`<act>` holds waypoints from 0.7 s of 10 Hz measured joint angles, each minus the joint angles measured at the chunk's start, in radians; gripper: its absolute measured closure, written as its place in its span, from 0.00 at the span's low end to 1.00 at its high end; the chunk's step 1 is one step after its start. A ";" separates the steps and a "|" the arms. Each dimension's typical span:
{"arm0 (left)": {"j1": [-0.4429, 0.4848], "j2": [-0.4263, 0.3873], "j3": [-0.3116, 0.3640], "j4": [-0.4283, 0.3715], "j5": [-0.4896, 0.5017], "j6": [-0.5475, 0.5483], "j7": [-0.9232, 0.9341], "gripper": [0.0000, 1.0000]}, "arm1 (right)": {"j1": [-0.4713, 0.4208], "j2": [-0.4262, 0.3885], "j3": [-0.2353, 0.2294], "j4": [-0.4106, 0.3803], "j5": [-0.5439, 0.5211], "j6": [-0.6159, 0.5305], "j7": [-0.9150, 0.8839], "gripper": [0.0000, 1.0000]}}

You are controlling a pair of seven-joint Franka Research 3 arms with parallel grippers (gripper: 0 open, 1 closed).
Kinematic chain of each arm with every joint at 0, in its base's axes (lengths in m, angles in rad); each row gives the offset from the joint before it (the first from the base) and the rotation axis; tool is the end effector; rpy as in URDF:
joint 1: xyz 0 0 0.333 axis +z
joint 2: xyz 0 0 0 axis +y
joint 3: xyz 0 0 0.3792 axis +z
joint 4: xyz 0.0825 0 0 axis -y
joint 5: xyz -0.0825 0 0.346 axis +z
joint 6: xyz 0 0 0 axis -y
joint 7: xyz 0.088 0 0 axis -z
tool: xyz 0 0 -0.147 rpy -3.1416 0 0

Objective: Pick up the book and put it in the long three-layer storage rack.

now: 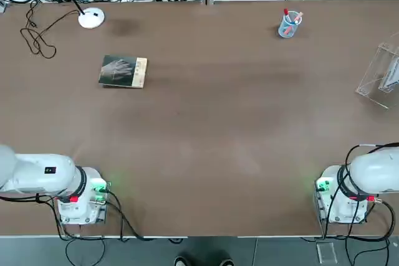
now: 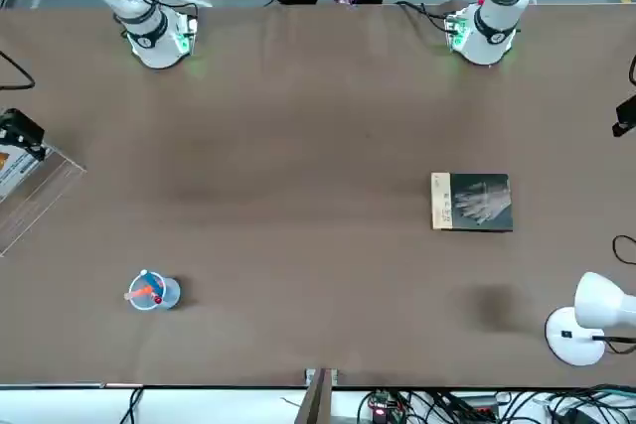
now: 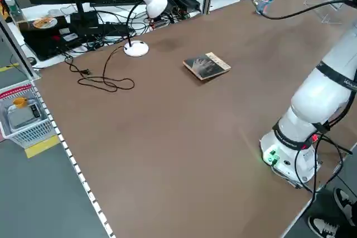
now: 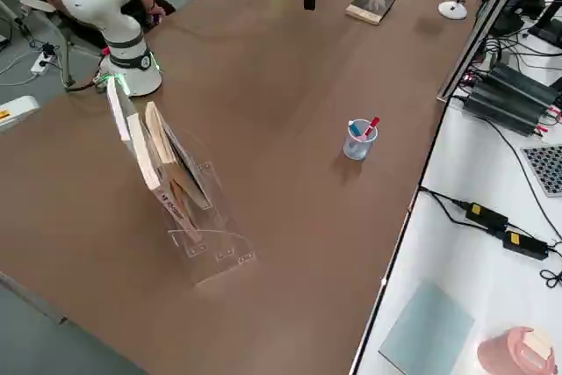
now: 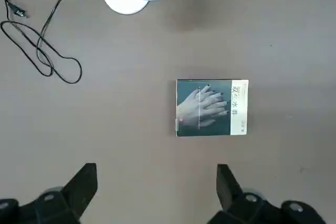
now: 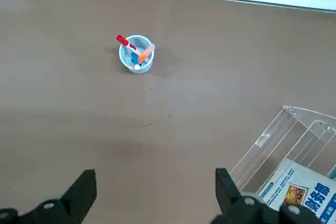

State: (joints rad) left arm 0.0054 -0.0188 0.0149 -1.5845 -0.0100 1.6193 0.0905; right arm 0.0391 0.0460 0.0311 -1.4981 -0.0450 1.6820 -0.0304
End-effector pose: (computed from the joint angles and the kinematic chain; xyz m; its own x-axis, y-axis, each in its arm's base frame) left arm 0.5166 0.0092 0.6559 0.9961 -0.0697 0.0543 -0.0701 -0.9975 0.0054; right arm 0.5500 0.0320 0.6663 0.9852 0.1045 0.1360 0.0988 -0.9940 0.0477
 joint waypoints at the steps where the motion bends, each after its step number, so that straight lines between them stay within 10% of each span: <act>1: 0.000 0.000 0.000 0.001 0.000 0.000 0.000 0.00 | 0.000 0.000 0.000 0.000 0.000 0.000 0.000 0.00; 7: 0.004 0.067 -0.004 -0.003 -0.088 0.045 0.053 0.00 | 0.000 0.000 0.000 0.000 0.000 -0.001 0.000 0.00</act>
State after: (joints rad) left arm 0.0096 0.0484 0.0108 -1.5873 -0.0982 1.6641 0.1434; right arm 0.0391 0.0460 0.0311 -1.4983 -0.0450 1.6810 -0.0304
